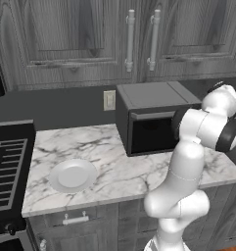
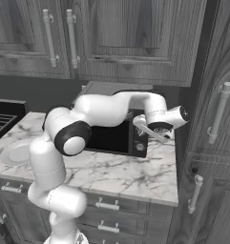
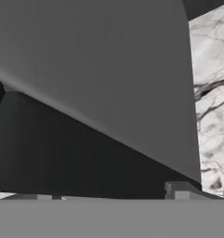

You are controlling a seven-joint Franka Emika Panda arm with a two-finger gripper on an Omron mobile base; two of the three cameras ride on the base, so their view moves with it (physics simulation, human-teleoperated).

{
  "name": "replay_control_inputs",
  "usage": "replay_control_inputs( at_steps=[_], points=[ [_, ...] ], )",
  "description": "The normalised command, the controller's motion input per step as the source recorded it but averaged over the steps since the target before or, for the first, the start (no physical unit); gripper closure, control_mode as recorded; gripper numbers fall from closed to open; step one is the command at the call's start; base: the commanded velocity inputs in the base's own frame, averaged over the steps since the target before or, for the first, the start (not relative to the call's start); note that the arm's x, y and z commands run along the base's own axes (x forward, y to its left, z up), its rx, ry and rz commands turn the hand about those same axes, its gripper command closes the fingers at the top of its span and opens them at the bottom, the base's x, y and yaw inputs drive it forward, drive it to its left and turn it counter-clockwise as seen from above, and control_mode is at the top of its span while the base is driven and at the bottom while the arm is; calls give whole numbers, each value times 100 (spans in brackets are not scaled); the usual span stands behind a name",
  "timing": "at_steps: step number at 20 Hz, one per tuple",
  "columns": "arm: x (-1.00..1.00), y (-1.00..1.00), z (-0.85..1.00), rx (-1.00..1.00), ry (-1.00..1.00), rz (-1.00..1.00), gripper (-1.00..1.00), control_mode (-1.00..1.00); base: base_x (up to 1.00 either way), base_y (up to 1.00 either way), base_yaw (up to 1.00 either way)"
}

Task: Pick up the bagel from the plate, place it on the toaster oven rack, close the door, and set the timer.

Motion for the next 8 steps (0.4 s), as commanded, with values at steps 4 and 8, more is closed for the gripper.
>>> replay_control_inputs(
  at_steps=[4, 8],
  points=[
    [0, -20, -15, 10, -7, 0, 100, -100, 0, 0, 0],
    [0, -11, -10, 2, -7, 0, 100, -100, 0, 0, 0]
  ],
)
